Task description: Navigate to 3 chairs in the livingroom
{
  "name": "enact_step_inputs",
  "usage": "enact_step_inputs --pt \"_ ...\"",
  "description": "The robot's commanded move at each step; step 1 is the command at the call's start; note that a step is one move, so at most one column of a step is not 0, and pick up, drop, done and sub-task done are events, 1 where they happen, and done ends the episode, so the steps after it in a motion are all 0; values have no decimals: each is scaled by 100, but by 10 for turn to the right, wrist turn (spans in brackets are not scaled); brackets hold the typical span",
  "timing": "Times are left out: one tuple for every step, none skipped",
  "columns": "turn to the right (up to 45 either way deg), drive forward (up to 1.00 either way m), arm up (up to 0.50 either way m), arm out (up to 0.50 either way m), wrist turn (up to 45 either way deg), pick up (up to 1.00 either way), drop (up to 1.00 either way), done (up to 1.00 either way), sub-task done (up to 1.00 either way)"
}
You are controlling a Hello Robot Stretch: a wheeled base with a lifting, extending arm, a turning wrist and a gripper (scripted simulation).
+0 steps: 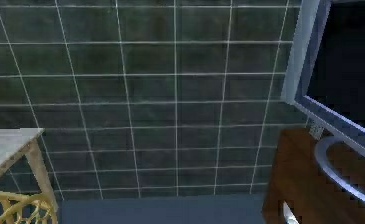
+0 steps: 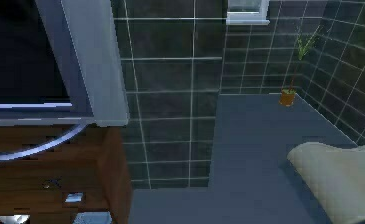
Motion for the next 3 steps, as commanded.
enact_step_inputs --pt "0 15 0 0 0 0 0 0 0" --pt "-450 0 0 0 0 0 0 0 0" --pt "-180 0 0 0 0 0 0 0 0"
